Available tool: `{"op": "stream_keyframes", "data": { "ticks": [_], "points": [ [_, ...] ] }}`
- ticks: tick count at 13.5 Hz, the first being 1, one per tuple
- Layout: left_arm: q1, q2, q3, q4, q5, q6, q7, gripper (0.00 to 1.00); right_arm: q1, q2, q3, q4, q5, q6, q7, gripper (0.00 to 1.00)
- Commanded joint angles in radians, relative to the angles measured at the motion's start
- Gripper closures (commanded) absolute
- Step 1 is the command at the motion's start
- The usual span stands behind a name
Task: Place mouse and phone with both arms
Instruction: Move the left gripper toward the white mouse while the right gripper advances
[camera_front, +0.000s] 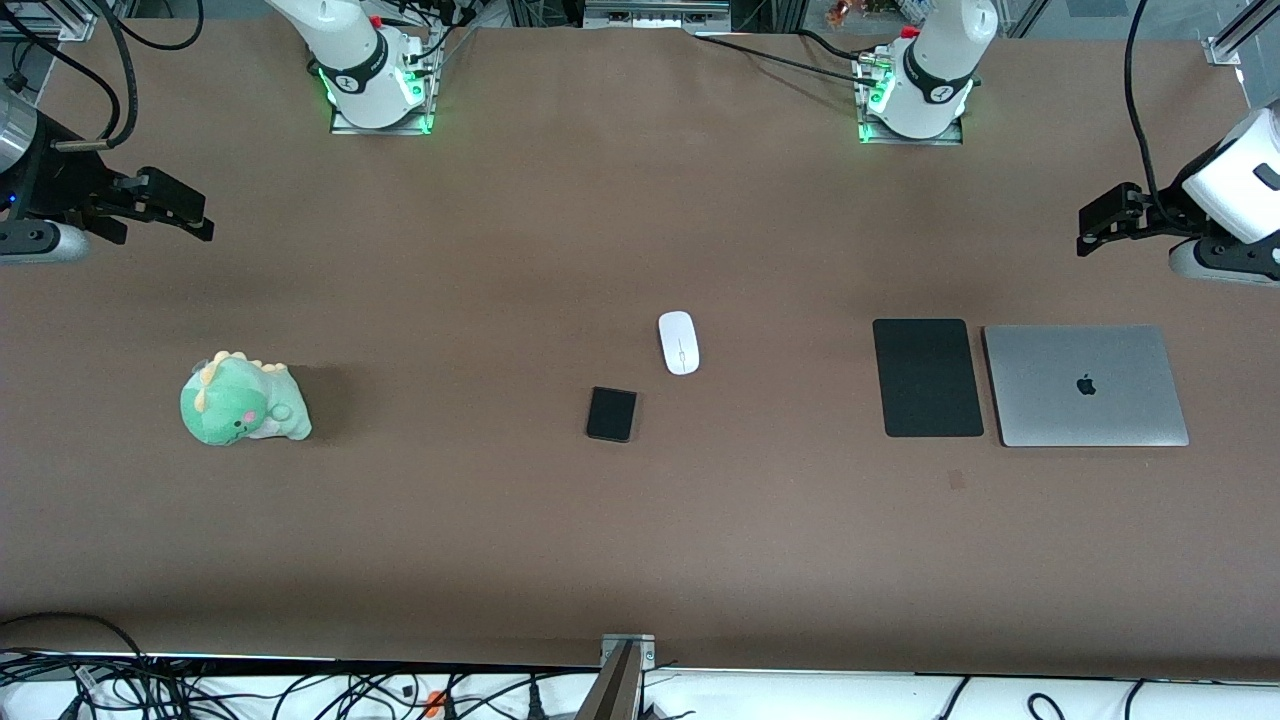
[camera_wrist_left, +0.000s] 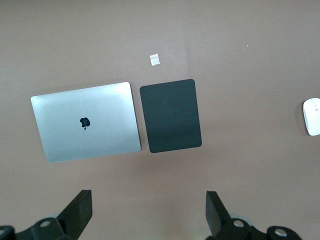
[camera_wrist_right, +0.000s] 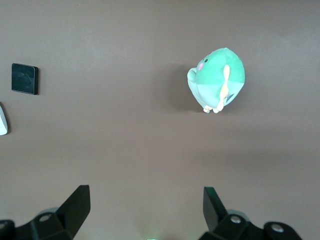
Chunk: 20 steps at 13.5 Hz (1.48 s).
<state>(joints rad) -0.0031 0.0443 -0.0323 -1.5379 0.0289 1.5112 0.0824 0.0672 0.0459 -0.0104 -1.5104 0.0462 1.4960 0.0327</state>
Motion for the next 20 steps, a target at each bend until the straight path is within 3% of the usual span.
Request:
{"op": "stream_keyframes", "data": {
  "ticks": [1, 10, 15, 17, 20],
  "points": [
    [-0.005, 0.014, -0.003, 0.035, 0.020, -0.025, -0.004, 0.00, -0.011, -0.001, 0.003, 0.007, 0.023, 0.007, -0.016, 0.00],
    [-0.014, 0.020, -0.009, 0.035, 0.019, -0.032, -0.003, 0.00, -0.010, -0.004, 0.006, -0.001, 0.024, 0.006, -0.017, 0.00],
    [-0.017, 0.106, -0.014, 0.033, 0.000, -0.052, -0.003, 0.00, -0.006, -0.008, 0.013, -0.002, 0.023, -0.006, -0.022, 0.00],
    [-0.038, 0.150, -0.046, 0.033, 0.002, -0.048, -0.013, 0.00, -0.003, -0.008, 0.015, -0.004, 0.023, -0.008, -0.025, 0.00],
    [-0.104, 0.242, -0.055, 0.036, -0.004, 0.025, -0.091, 0.00, 0.005, 0.003, 0.030, -0.013, 0.026, -0.003, -0.020, 0.00]
  ]
}}
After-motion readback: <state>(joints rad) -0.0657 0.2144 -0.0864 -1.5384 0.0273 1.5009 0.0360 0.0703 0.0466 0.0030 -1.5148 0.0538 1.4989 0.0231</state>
